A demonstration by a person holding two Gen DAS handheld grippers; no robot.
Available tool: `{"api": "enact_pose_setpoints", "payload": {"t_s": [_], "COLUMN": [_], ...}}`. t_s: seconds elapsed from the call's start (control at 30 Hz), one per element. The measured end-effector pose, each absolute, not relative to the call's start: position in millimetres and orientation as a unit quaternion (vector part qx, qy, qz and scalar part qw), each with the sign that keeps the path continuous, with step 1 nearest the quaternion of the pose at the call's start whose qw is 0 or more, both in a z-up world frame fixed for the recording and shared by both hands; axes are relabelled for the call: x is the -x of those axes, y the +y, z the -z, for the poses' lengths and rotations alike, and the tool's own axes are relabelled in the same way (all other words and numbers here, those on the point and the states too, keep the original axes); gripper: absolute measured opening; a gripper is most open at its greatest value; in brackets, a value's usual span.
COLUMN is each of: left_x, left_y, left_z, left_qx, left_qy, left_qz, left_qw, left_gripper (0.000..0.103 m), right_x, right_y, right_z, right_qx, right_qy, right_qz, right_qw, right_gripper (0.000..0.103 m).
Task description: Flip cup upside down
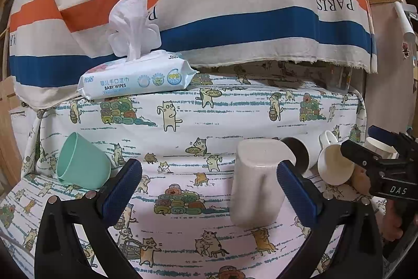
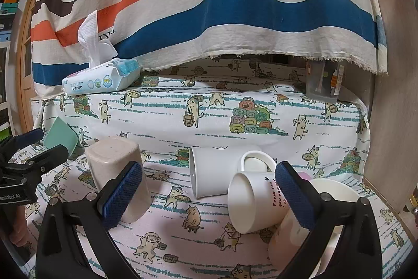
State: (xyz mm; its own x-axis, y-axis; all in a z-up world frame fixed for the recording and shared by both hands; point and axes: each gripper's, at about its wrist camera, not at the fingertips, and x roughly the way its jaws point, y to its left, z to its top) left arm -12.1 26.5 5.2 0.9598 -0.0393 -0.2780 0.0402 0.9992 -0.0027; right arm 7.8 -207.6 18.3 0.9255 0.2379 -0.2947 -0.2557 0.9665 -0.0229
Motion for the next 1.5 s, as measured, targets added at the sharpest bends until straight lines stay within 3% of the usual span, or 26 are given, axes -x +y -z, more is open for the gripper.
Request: {"api": "enact_pose_setpoints", "payload": {"t_s": [1.23, 1.5], "left_x": [12, 13], "left_y": [28, 28], "left_z": [-5, -5], "left_qx": [-0.007, -0.007], "left_qy": [0.146, 0.147], "left_qz": [0.005, 0.006], "left_qw": [0.989, 0.989], "left_gripper": [0.103, 0.103], "right_x": [-7, -15], "right_y": [-203, -198], "right_z": [-17, -12], "right_qx": [0.038, 0.04], "right_qy": [0.154, 0.192], "right_qz": [-0.136, -0.171], "right_qw": [0.978, 0.966], "right_gripper": [0.103, 0.103]}}
